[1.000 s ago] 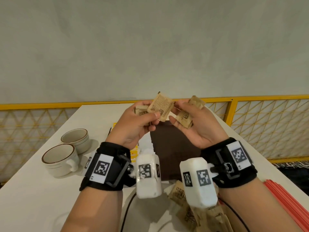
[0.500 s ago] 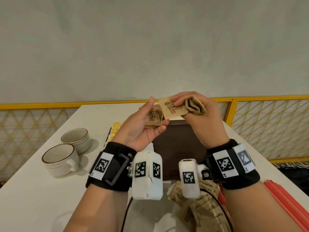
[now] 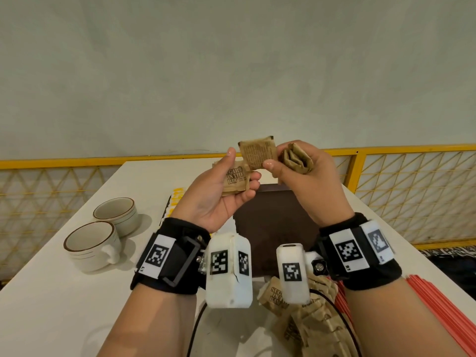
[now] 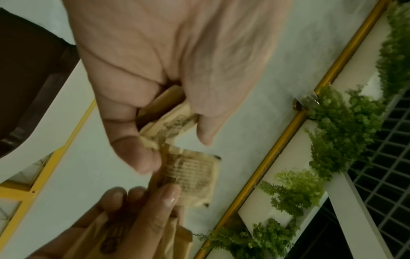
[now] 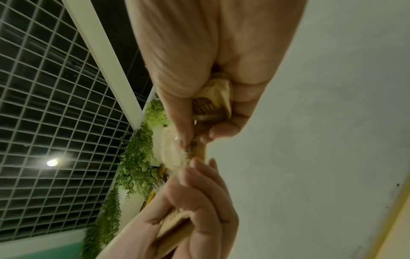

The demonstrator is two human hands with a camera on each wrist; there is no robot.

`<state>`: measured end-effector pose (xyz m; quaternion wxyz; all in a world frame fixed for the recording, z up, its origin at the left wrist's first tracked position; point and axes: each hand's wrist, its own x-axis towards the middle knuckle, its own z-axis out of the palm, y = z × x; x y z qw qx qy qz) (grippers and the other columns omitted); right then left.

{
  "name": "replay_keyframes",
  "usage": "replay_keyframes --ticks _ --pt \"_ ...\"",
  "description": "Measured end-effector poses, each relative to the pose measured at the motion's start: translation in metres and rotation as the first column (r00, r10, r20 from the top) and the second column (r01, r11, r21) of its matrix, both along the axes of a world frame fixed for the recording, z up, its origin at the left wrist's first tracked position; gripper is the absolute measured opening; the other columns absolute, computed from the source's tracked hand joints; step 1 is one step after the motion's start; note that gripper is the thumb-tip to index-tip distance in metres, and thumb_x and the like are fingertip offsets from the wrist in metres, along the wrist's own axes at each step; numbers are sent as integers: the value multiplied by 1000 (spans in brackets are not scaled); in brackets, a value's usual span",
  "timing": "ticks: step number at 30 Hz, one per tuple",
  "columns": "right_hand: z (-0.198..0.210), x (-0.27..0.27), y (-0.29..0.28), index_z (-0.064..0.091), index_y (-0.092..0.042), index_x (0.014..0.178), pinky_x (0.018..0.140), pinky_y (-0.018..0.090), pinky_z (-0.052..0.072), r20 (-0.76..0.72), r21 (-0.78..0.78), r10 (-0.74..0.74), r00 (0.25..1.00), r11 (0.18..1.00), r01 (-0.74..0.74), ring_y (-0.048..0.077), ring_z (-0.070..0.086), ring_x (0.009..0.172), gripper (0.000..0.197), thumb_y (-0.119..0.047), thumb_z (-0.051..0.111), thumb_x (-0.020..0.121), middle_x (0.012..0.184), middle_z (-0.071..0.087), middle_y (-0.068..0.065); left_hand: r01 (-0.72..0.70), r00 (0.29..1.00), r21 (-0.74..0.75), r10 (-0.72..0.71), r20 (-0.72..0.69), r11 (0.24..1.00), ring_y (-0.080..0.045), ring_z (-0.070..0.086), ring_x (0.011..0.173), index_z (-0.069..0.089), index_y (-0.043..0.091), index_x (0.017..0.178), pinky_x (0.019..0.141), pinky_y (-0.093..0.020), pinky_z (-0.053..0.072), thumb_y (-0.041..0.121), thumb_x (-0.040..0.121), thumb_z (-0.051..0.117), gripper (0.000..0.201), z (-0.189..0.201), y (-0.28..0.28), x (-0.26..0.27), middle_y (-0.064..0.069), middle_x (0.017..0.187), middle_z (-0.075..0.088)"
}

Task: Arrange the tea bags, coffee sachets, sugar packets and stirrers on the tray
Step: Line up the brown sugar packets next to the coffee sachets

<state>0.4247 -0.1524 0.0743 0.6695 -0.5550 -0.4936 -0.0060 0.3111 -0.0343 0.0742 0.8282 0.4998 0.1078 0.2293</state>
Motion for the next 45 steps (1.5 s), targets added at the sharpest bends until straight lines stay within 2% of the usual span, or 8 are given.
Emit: replay_keyframes --ticks 5,12,23,28,32,39,42,45 --pt "-8 -3 6 63 -9 81 63 15 42 242 -25 -196 950 978 208 4 54 67 10 -7 72 78 73 62 -2 -68 998 -26 68 -6 997 -19 64 77 58 0 114 69 -27 59 48 94 43 54 -3 -4 4 -13 87 63" --pt "-17 -9 16 70 -6 86 71 21 47 558 -134 -6 830 986 97 8 57 79 11 -11 70 76 84 64 3 80 996 -135 -83 -14 988 -22 66 85 56 -5 114 76 -28 56 53 96 30 66 -5 -1 5 -20 100 63" --pt "-18 4 14 73 -10 89 79 31 48 583 -272 110 805 960 66 21 58 89 14 -16 73 76 95 64 2 161 985 71 -155 -82 984 -22 66 78 58 -2 109 77 -35 59 49 77 54 60 -10 3 1 -17 86 66" --pt "-20 -4 21 61 -4 115 91 4 35 569 -271 61 820 955 117 4 49 107 54 -13 84 67 118 57 7 108 986 116 -91 -142 987 -16 62 65 62 8 96 62 -27 55 63 77 46 60 -15 0 8 -9 78 65" --pt "-19 -9 19 60 -6 123 86 17 43 567 -360 57 822 915 185 20 59 107 53 -5 76 73 116 65 8 129 982 173 -102 -158 976 -15 68 73 64 10 97 71 -31 56 63 66 51 63 -17 -5 11 -6 79 70" --pt "-11 -7 11 61 -16 116 82 21 50 -5 -295 194 981 937 -187 9 62 91 37 -8 71 82 107 65 0 49 994 118 -36 -107 992 -12 65 76 64 13 102 69 -27 56 51 73 59 48 -18 -3 12 -4 88 68" --pt "-4 -10 10 60 -7 105 73 28 50 -477 -2 324 817 929 -369 15 60 79 13 -10 51 96 91 63 8 -2 997 75 8 -79 997 -11 61 64 64 11 100 61 -24 55 38 81 63 33 -16 1 9 -2 74 62" --pt "-2 -3 9 58 -16 96 89 36 43 -602 94 366 710 915 -392 17 61 95 20 -30 44 96 99 70 4 -3 998 115 11 -67 993 -10 60 63 65 8 100 56 -21 52 17 87 63 16 -16 0 7 -3 74 62"
